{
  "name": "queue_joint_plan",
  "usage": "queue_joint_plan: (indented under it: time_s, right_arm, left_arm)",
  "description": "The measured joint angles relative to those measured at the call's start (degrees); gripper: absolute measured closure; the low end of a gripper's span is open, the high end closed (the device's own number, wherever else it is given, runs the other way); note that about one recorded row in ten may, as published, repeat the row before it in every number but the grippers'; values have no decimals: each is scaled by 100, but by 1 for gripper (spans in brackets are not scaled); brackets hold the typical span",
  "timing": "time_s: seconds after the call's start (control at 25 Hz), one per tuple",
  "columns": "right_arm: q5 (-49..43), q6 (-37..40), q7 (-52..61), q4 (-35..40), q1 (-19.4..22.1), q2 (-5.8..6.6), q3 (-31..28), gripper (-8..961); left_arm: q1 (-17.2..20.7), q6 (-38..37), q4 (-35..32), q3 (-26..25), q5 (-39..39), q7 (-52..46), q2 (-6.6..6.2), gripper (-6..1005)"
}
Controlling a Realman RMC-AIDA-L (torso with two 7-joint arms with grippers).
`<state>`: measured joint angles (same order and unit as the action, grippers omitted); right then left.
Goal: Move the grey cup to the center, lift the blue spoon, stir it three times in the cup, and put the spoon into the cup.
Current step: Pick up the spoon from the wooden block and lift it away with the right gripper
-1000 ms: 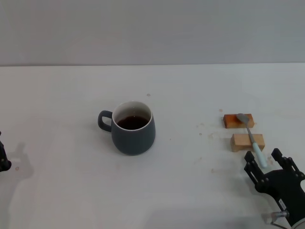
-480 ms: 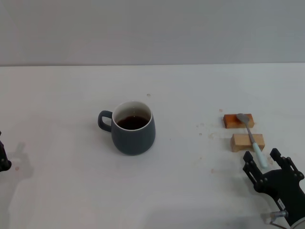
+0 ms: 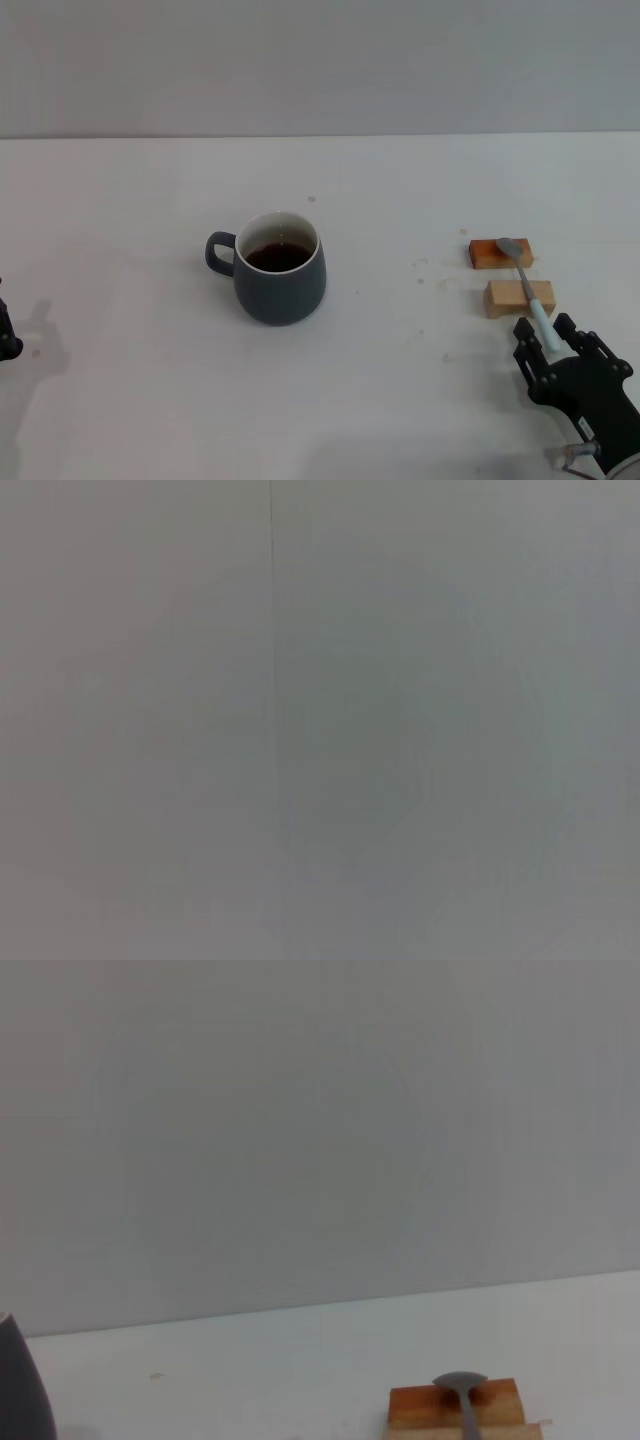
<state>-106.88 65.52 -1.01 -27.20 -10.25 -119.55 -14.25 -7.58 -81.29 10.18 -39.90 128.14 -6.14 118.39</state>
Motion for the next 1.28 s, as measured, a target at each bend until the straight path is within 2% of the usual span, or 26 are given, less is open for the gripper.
queue_joint_plan:
  time_s: [0.12, 0.32, 0.76, 1.28]
  right_arm:
    - [0, -4, 2, -12, -9, 2, 6, 472]
    - [0, -5, 4, -3, -12, 0, 9, 471]
    - [0, -5, 4, -31, -12, 11, 10, 622]
    - [33, 49, 4, -54, 53, -1, 10, 676]
  left_arm:
    - [-2, 0, -24, 0, 0, 2, 0, 1001]
    - [-5, 0, -27, 0, 0, 4, 0, 1001]
    - [-14, -1, -34, 0, 0, 7, 0, 1001]
    - [-7, -7, -35, 0, 0, 8, 0, 1001]
